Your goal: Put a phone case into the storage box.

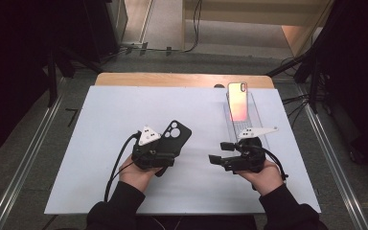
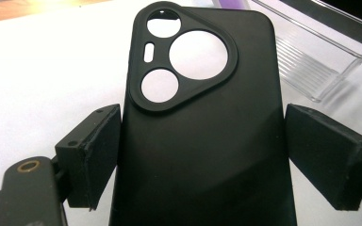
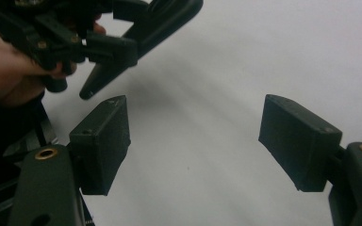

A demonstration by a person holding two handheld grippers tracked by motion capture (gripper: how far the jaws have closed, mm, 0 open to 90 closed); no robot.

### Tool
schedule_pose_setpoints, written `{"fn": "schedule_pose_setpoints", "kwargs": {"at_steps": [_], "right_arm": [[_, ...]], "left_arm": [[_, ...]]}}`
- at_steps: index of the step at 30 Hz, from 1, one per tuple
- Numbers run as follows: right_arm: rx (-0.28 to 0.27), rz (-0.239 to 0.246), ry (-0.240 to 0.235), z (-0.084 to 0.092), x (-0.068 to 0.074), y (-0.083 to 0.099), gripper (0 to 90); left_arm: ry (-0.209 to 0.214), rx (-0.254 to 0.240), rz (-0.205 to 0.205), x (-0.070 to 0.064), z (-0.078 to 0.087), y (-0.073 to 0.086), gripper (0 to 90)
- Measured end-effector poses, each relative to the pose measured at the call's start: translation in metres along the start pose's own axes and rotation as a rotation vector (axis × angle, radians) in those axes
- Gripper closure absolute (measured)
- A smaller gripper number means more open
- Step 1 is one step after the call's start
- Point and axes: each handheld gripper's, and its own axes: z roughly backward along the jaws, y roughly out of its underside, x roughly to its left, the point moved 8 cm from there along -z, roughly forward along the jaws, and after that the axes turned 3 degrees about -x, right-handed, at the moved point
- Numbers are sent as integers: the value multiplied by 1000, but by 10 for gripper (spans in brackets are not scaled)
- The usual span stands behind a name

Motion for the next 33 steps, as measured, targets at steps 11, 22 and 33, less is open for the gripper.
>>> {"fn": "schedule_pose_setpoints", "kwargs": {"at_steps": [11, 22, 33], "right_arm": [[-39, -45, -8, -12, 9, -21, 232], [-60, -74, -13, -22, 13, -45, 236], [-72, -90, -31, -34, 19, -59, 237]], "left_arm": [[-36, -102, 28, 0, 4, -2, 151], [-52, -207, 14, -7, 5, -4, 151], [-46, -239, -8, -16, 5, -4, 151]]}}
